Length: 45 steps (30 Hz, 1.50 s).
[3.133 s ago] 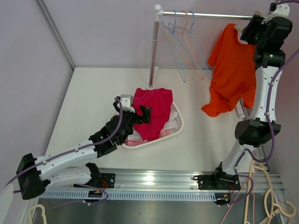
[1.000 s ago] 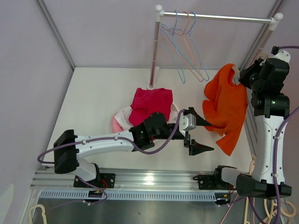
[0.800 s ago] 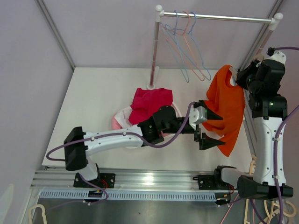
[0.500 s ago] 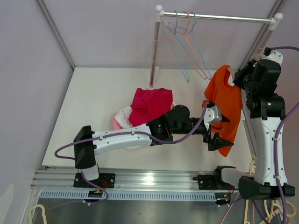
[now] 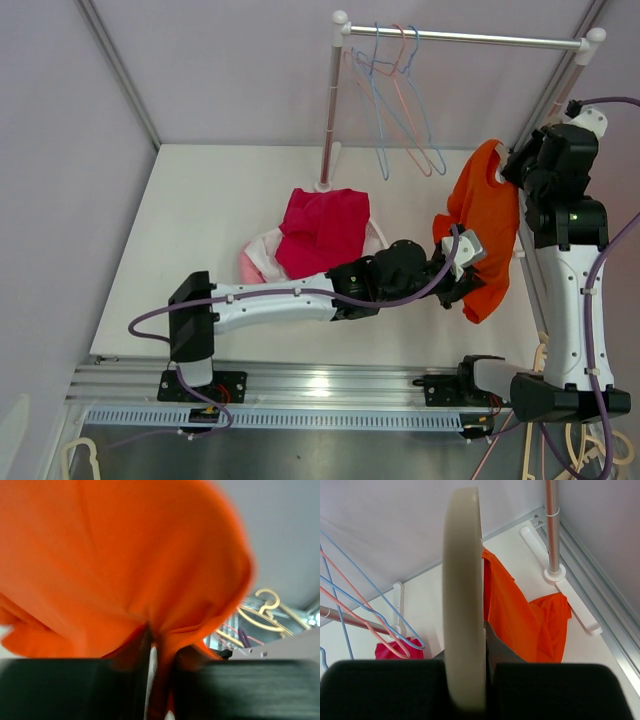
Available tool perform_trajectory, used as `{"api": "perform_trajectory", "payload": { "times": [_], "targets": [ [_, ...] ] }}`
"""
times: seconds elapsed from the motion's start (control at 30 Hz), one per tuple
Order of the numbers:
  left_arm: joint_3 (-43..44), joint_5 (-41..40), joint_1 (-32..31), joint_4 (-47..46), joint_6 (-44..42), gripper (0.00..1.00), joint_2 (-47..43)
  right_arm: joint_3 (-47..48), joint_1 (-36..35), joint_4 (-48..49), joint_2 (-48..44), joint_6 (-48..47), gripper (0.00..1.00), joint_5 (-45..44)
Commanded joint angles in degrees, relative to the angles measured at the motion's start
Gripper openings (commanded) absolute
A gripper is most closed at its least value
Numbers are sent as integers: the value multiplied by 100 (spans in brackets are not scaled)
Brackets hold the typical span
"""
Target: Remove the t-shirt from the hanger
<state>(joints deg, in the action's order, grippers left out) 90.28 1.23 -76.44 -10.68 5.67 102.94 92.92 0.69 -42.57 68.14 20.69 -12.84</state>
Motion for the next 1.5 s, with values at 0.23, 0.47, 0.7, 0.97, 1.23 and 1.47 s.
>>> {"api": "perform_trajectory", "payload": {
  "times": [0.23,0.47,0.7,0.97,1.23,1.47],
  "targets": [
    [-352,-168,-239,-189,-101,1,-466,533,-7,337,225,-109,0,-184],
    [-2048,2640,-889,-1330,-549,1,-1600,736,124,433,577,-153,0,-184],
    [-2268,5350,-593,-740,-271,1,-891,745,168,328,569,-118,0,-61],
    [-1306,6309,-652,28,-347,1,-511,718,133,293,613,-118,0,-280],
    [302,5178,-890,944,-470,1,-546,482,-401,406,692,-188,0,-736],
    [2972,3992,-863,2797,-488,1,409,59,-929,846,446,-284,0,-1238]
  ]
}}
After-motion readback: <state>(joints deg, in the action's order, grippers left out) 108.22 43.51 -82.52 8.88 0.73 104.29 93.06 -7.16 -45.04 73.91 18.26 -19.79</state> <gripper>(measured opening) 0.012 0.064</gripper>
